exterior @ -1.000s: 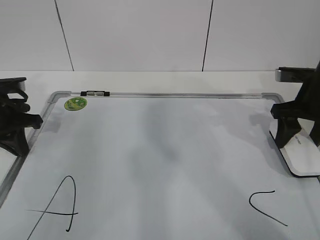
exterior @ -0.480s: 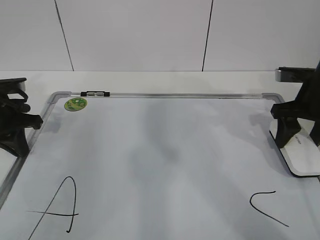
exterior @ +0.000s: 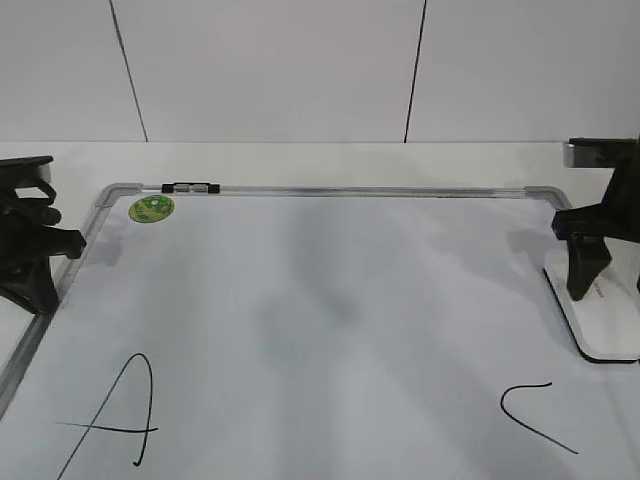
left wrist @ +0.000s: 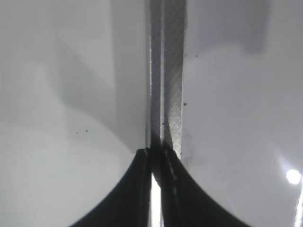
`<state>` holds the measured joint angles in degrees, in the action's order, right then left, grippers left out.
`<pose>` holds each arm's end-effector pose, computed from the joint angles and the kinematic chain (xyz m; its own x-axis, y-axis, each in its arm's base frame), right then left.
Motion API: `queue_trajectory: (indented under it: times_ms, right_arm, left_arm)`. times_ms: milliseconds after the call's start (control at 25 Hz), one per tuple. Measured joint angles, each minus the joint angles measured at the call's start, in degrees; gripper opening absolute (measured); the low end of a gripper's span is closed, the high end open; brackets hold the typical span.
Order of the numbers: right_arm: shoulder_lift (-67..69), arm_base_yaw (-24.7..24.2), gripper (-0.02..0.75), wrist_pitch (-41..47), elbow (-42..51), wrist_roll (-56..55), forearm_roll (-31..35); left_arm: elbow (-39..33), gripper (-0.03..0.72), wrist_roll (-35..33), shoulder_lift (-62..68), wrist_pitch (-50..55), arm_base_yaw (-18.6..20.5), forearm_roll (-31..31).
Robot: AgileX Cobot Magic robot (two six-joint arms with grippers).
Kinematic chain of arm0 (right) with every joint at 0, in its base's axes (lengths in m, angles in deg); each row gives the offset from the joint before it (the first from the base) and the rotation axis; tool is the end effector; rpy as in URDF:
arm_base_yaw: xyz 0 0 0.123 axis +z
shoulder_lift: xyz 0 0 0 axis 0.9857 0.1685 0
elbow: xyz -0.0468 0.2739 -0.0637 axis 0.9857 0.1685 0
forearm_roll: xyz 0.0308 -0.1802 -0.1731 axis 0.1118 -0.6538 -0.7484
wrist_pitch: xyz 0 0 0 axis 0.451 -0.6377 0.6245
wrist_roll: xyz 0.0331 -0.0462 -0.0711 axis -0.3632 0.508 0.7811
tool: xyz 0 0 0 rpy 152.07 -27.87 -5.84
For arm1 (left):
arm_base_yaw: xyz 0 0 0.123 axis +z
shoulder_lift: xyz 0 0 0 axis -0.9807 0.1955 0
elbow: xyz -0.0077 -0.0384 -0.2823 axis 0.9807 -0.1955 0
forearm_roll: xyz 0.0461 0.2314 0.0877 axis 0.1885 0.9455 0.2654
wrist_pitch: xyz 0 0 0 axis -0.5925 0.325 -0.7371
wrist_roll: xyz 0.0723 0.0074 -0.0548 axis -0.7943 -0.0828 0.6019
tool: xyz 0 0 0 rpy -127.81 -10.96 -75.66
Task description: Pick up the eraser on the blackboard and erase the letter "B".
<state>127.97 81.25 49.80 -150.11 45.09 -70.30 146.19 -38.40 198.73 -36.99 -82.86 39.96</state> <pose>0.3506 0.0058 0.1989 -0.9980 0.0383 0.0510 0.0382 0.9993 -0.0028 0.3456 -0.0368 0.1538 -0.9980 -0.0062 -0.0624 0.0023 0.9908 -0.1351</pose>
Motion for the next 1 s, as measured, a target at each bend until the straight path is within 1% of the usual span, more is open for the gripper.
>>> queue_trajectory:
  times_ms: [120, 240, 400, 480, 560, 640, 680, 840, 920, 1000]
  right_arm:
    - [0.0, 0.0, 0.596, 2.0, -1.9, -0.1, 0.0]
    - [0.0, 0.0, 0.592, 2.7, -7.2, -0.1, 1.2]
    - [0.0, 0.0, 0.59, 2.9, -13.3, -0.2, 6.5]
    - [0.0, 0.0, 0.59, 3.0, -14.0, -0.2, 8.8]
    - [0.0, 0.0, 0.589, 3.1, -14.0, -0.2, 9.5]
    - [-0.1, 0.0, 0.589, 3.2, -14.0, -0.2, 9.7]
    - [-0.4, 0.0, 0.589, 3.3, -14.0, -0.2, 9.7]
    - [-3.0, 0.0, 0.589, 3.4, -14.0, -0.2, 9.7]
    - [-4.9, 0.0, 0.589, 3.4, -14.0, -0.2, 9.7]
    - [-6.6, 0.0, 0.589, 3.5, -14.0, -0.2, 9.7]
  left_arm:
    - [0.0, 0.021, 0.0, 0.0, 0.0, 0.0, 0.0]
    - [0.0, 0.021, 0.0, 0.0, 0.1, 0.0, 0.0]
    - [0.0, 0.023, 0.0, 0.0, 0.1, 0.0, 0.0]
    - [0.0, 0.027, 0.0, 0.0, 0.1, 0.0, 0.0]
    - [0.0, 0.036, 0.0, 0.0, 0.1, 0.0, 0.0]
    - [0.0, 0.063, -0.1, 0.0, 0.1, 0.0, 0.1]
    - [0.0, 0.089, -0.1, 0.0, 0.1, 0.0, 0.1]
    - [0.0, 0.22, -0.3, 0.0, 0.6, 0.0, 1.4]
    - [0.0, 0.249, -0.3, 0.0, 0.7, 0.0, 2.0]
    - [0.0, 0.263, -0.3, -0.6, 1.4, 0.0, 2.7]
